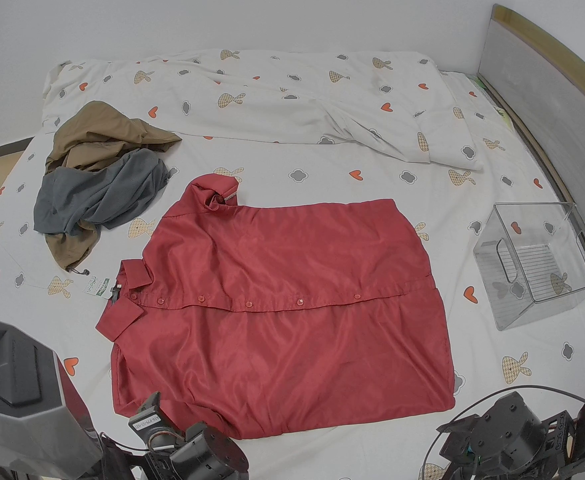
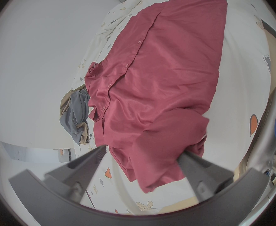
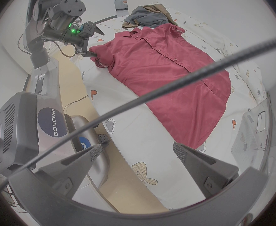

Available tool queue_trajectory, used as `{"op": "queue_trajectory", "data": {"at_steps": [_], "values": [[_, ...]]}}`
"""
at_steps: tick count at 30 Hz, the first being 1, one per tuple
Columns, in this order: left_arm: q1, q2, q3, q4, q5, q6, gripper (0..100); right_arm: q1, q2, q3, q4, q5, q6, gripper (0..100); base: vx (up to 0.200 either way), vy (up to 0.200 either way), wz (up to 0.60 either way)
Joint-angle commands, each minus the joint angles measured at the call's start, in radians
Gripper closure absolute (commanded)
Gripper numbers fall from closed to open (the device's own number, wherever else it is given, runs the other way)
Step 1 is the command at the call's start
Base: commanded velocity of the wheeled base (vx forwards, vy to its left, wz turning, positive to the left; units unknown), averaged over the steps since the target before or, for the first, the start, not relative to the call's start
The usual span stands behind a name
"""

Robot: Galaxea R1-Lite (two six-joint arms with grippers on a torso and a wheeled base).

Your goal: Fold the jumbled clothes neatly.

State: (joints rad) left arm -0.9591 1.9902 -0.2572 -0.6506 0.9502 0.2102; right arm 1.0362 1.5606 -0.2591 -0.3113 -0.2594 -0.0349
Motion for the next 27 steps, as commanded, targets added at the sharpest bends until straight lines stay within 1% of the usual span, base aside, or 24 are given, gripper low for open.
{"op": "queue_trajectory", "data": {"at_steps": [1,3,4,7,12,14,16,18,20,21,23,27], "values": [[-0.004,0.033,0.001,-0.009,0.001,-0.002,100,0.001,-0.002,0.000,0.000,-0.001,0.000,0,0.000,0.000,0.00],[-0.006,0.048,0.003,-0.044,0.001,-0.002,100,0.001,-0.004,0.000,0.000,0.000,-0.002,0,0.000,0.000,0.00],[-0.006,0.068,0.013,-0.084,0.001,-0.002,100,-0.001,-0.004,0.001,0.000,0.000,-0.002,0,0.000,0.000,0.00],[-0.006,0.087,0.032,-0.121,0.001,-0.002,100,-0.004,-0.001,0.005,0.000,-0.001,0.000,0,0.000,0.000,0.00],[-0.004,0.088,0.065,-0.192,-0.004,-0.002,100,-0.076,0.035,-0.008,-0.002,-0.008,-0.013,0,0.000,0.000,0.00],[0.000,0.076,0.075,-0.211,-0.004,0.000,100,-0.096,0.059,-0.019,-0.023,-0.014,-0.014,0,0.000,0.000,0.00],[0.003,0.065,0.078,-0.213,-0.005,0.000,100,-0.107,0.076,-0.019,-0.042,-0.020,-0.014,0,0.000,0.000,0.00],[0.014,0.018,0.090,-0.210,-0.005,0.008,100,-0.146,0.137,-0.019,-0.094,-0.041,-0.034,0,0.000,0.000,0.00],[0.022,-0.019,0.092,-0.205,-0.005,0.012,100,-0.165,0.167,-0.015,-0.121,-0.046,-0.051,0,0.000,0.000,0.00],[0.031,-0.060,0.095,-0.199,-0.005,0.032,100,-0.177,0.193,-0.011,-0.152,-0.046,-0.072,0,0.000,0.000,0.00],[0.046,-0.113,0.096,-0.188,-0.005,0.064,100,-0.188,0.231,-0.008,-0.200,-0.047,-0.088,0,0.000,0.000,0.00],[0.079,-0.188,0.084,-0.155,-0.005,0.097,100,-0.205,0.332,0.000,-0.307,-0.061,-0.091,0,0.000,0.000,0.00]]}}
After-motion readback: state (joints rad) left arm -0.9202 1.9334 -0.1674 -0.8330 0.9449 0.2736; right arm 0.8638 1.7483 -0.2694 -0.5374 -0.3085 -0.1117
